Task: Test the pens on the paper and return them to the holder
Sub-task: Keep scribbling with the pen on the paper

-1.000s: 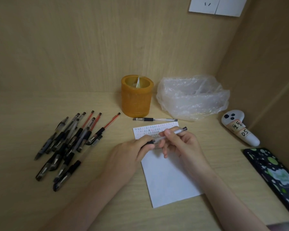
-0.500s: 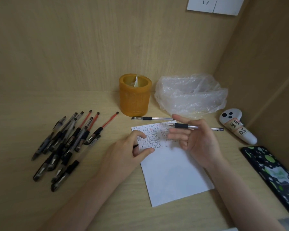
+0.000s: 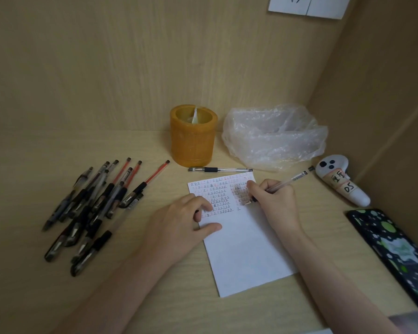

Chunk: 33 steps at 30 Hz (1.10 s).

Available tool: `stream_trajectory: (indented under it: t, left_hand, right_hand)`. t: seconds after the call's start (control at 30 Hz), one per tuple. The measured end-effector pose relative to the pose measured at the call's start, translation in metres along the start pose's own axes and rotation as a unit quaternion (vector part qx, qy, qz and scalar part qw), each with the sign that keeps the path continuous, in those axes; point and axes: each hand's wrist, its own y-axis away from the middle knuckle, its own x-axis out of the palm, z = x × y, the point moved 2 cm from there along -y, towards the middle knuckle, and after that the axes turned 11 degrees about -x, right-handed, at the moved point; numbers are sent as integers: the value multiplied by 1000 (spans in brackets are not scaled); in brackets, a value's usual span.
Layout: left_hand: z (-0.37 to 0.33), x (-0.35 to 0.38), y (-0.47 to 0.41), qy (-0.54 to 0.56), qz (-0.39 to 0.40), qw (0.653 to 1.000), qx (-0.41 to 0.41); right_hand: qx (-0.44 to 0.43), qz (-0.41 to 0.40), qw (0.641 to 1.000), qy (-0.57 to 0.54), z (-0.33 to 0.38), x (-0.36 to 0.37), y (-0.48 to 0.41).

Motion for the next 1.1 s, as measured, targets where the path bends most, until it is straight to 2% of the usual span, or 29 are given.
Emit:
stream_trajectory:
  t: [1.1]
  left_hand:
    - [0, 1, 1, -14, 6, 1000, -5]
  right_hand:
    - [-34, 17, 999, 14, -6, 3, 2]
